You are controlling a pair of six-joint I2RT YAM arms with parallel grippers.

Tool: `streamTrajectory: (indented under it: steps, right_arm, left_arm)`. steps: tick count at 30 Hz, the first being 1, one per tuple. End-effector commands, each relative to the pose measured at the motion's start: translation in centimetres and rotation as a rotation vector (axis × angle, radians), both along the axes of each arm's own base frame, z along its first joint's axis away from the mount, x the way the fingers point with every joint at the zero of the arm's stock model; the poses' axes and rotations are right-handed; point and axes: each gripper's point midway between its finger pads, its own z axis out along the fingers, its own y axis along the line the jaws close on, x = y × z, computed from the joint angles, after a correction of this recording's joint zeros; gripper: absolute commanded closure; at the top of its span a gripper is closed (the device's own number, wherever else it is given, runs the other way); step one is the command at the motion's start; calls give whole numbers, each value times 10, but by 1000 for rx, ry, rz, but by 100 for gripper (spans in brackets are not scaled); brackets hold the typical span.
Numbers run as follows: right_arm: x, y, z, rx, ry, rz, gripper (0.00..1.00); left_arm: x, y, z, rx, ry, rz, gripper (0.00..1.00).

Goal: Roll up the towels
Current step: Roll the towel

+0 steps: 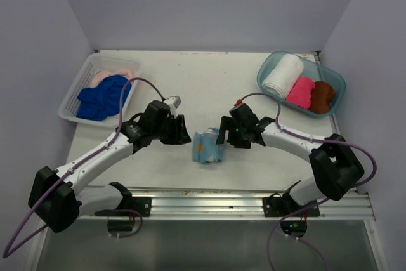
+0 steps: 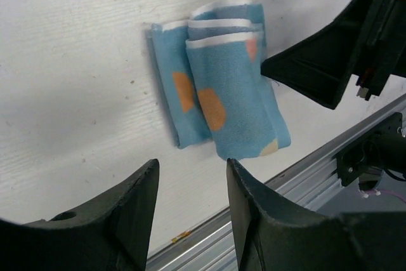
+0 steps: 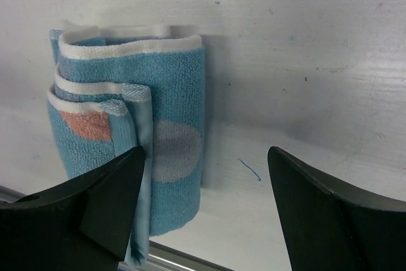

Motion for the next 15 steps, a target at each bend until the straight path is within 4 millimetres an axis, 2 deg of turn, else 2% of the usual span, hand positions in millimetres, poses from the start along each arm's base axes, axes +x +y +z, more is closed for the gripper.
streamTrajectory:
  steps: [1,2,3,4,5,6,7,8,9,10,11,12,13,14,15]
  right_arm:
    - [11,14,23,142,-58,-10,18]
    - [11,6,21,136,-54,-44,18]
    - [9,-9,17,96,-32,-87,18]
    - [14,-26,16,68,-24,-150,18]
    - [18,-44,18,28,-31,-214,19]
    - [11,-61,12,-20,9,-252,19]
    - [16,-79,11,-31,20,-304,20]
    - [12,-84,10,-29,30,-290,20]
    - [9,-90,8,-41,48,-298,20]
    - [7,-95,5,-41,60,-303,20]
    - [6,-94,9,-23,50,-293,20]
    - [5,-96,9,-20,50,-298,20]
    - [3,-99,10,-18,49,-307,20]
    - [2,-101,10,-19,46,-312,20]
    - [1,-103,13,-12,42,-319,20]
  left_arm:
    - [2,-13,11,68,-32,-3,49]
    - [6,-23,24,63,-56,-7,49]
    - [1,-30,17,113,-47,-25,48]
    - [3,-43,31,102,-66,-35,48]
    - [6,-46,31,138,-80,-23,48]
    - [0,-53,20,217,-79,-42,48]
    - [2,-65,30,219,-100,-45,48]
    - [1,-66,27,266,-101,-43,48]
    - [-6,-78,15,304,-85,-72,48]
    - [-4,-89,22,302,-101,-80,47]
    - [-3,-93,20,330,-113,-77,46]
    - [-10,-102,8,376,-102,-104,45]
    - [-7,-113,16,379,-126,-105,44]
    - [-6,-108,13,451,-143,-91,41]
    - [-14,-115,-3,523,-137,-111,38]
